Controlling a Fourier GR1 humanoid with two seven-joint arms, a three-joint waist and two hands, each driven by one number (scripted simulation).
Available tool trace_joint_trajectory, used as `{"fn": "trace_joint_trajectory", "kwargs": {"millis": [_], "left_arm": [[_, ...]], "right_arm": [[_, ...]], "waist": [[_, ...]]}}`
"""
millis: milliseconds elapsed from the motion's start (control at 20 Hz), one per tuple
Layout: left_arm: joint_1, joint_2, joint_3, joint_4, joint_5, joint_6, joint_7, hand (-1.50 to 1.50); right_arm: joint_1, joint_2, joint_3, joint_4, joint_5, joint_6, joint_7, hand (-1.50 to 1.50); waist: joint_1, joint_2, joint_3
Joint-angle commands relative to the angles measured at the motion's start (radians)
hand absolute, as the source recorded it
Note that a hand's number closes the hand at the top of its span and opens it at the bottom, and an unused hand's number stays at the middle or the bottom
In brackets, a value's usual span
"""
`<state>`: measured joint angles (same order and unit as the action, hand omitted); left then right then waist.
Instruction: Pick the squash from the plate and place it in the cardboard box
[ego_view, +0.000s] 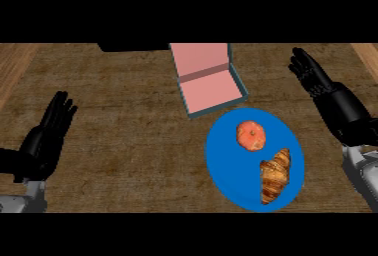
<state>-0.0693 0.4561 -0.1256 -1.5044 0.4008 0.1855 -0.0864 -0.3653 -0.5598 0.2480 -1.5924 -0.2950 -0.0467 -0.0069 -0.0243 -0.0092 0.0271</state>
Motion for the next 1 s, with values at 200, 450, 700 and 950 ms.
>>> {"fn": "trace_joint_trajectory", "kwargs": {"millis": [200,450,700,950], "left_arm": [[-0.03,0.164,0.018,0.112,-0.209,0.11,0.079,0.0],[-0.01,0.188,-0.005,0.13,-0.245,0.106,0.093,0.0],[-0.033,0.171,-0.016,0.149,-0.277,0.135,0.108,0.0],[-0.058,0.117,-0.065,0.21,-0.34,0.168,0.106,0.0]], "right_arm": [[0.007,0.037,0.044,0.11,-0.234,0.372,-0.091,-1.5],[-0.013,-0.154,0.2,0.113,0.263,0.409,-0.378,-1.5],[0.019,-0.041,0.122,0.427,0.073,0.576,-0.692,-1.5],[-0.144,-0.098,0.115,0.596,0.246,0.597,-0.916,-1.5]], "waist": [[0.051,0.039,-0.018],[0.068,0.041,-0.018],[0.085,0.043,-0.018],[0.074,0.032,-0.022]]}}
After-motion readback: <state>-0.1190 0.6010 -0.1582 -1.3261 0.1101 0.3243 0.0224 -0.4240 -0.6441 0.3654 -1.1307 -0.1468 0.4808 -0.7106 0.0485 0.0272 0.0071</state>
